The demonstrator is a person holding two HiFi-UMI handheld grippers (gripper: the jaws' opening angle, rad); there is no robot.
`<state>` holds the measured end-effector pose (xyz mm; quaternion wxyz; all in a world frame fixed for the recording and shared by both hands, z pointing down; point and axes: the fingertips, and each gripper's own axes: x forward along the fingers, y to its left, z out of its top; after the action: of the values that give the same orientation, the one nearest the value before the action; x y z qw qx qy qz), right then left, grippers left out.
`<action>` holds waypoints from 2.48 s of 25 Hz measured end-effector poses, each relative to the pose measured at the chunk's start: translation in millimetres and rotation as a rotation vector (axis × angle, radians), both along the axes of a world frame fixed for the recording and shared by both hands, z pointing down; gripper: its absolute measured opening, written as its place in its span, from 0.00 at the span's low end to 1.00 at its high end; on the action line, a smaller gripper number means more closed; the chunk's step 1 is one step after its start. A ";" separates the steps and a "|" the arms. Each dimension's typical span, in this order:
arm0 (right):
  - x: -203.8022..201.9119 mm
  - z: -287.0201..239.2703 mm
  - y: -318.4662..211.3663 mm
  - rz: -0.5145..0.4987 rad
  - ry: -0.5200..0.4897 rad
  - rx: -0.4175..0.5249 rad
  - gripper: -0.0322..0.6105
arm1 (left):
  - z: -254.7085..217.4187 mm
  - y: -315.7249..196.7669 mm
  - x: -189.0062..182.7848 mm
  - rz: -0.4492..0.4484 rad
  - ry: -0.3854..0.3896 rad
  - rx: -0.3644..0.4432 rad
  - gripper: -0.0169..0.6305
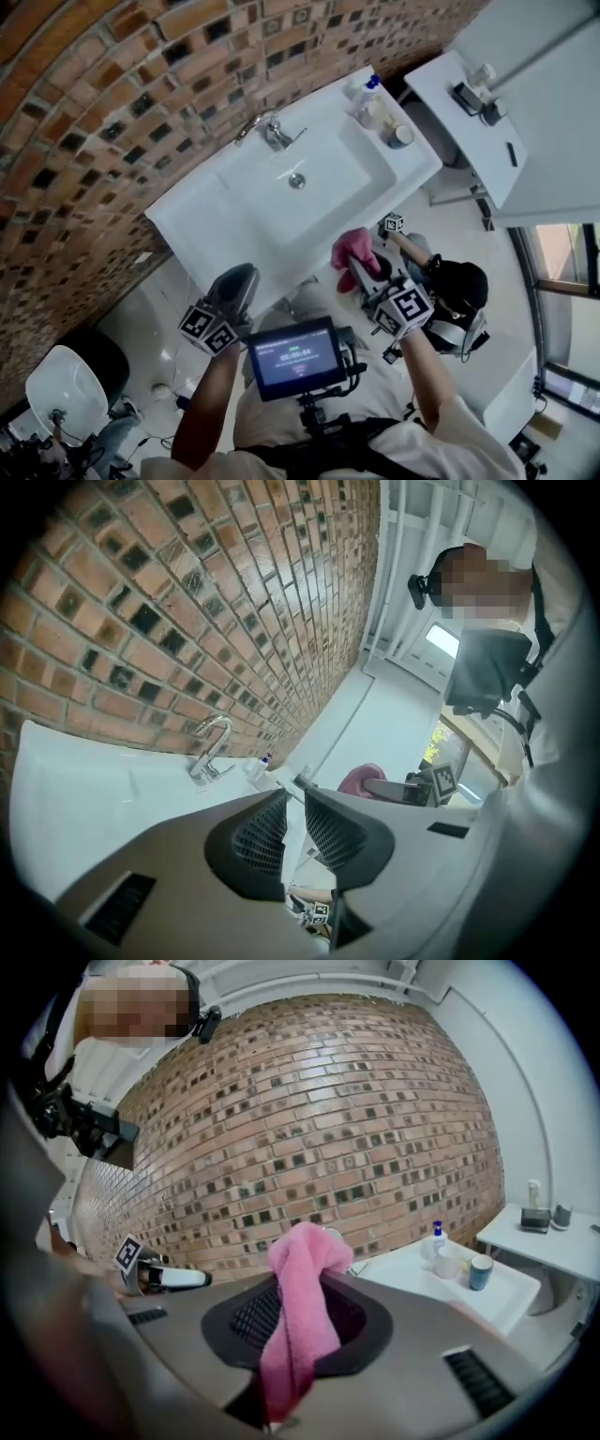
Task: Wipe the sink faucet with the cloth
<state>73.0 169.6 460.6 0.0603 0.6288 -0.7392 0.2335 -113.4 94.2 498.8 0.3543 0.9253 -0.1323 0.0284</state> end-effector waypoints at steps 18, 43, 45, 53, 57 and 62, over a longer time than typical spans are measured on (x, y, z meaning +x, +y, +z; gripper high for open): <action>69.5 185.3 -197.8 -0.121 -0.015 -0.177 0.18 | 8.2 -70.6 59.8 -0.148 -0.212 0.005 0.11; 49.4 332.3 -300.2 -0.211 -0.155 -0.478 0.18 | 48.0 -103.5 87.7 -0.281 -0.272 -0.087 0.03; 53.0 328.1 -299.7 -0.206 -0.174 -0.488 0.18 | 50.3 -103.1 84.8 -0.269 -0.273 -0.073 0.03; 87.2 299.1 -298.8 -0.162 -0.166 -0.433 0.18 | 48.2 -104.9 75.9 -0.252 -0.241 -0.075 0.03; 118.3 278.7 -305.1 -0.117 -0.142 -0.393 0.18 | 55.2 -100.0 73.7 -0.236 -0.243 -0.077 0.03; 143.8 249.7 -309.7 -0.040 -0.171 -0.371 0.18 | 55.1 -101.4 75.8 -0.255 -0.221 -0.102 0.03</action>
<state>216.8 -140.0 710.4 0.1168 0.5701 -0.6982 0.4169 -37.7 -7.2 553.9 0.3847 0.8730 -0.2853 0.0914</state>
